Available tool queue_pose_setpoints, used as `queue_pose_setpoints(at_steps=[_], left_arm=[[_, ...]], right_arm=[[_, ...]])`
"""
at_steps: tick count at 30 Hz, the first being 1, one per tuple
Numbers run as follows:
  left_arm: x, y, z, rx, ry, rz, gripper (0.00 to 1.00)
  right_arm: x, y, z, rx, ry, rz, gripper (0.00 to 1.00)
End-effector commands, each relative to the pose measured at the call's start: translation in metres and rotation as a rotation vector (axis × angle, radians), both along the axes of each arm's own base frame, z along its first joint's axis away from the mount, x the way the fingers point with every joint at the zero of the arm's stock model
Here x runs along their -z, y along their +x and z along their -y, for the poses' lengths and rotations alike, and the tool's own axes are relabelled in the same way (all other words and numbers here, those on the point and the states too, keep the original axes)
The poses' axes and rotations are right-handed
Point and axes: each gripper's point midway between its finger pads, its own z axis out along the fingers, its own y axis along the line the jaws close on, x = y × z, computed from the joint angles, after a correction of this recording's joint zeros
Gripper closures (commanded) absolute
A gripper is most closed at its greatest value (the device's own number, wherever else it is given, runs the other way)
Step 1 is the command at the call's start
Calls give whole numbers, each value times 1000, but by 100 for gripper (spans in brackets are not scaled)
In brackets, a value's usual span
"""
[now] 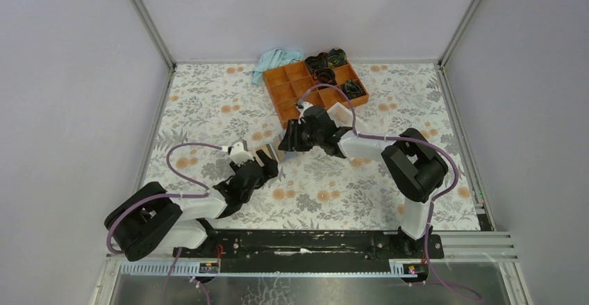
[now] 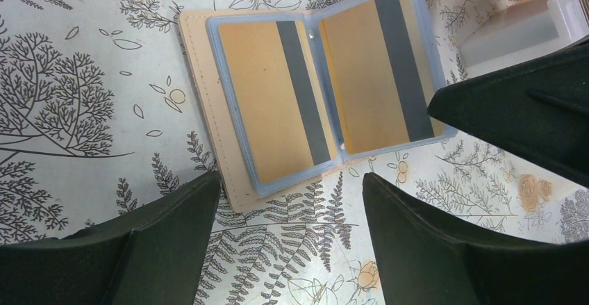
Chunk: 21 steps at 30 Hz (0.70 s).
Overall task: Put the credit cards into the card holder
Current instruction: Turn over the card slot in the card holder.
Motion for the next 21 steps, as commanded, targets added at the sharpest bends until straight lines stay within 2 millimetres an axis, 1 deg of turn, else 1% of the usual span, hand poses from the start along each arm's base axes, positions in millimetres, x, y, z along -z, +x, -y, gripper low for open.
queue_pose_setpoints(at_steps=[1, 6, 14, 17, 21], left_arm=[[22, -16, -12, 2, 48, -63, 17], [21, -16, -11, 6, 43, -61, 17], [21, -17, -12, 4, 37, -60, 17], [21, -17, -12, 4, 34, -59, 17], [20, -18, -13, 3, 27, -55, 17]], right_arm=[[-44, -2, -23, -40, 114, 63, 52], [-42, -4, -30, -52, 125, 46, 52], [-44, -6, -40, -64, 145, 40, 51], [-43, -7, -43, -68, 147, 32, 51], [-36, -10, -47, -76, 152, 10, 51]])
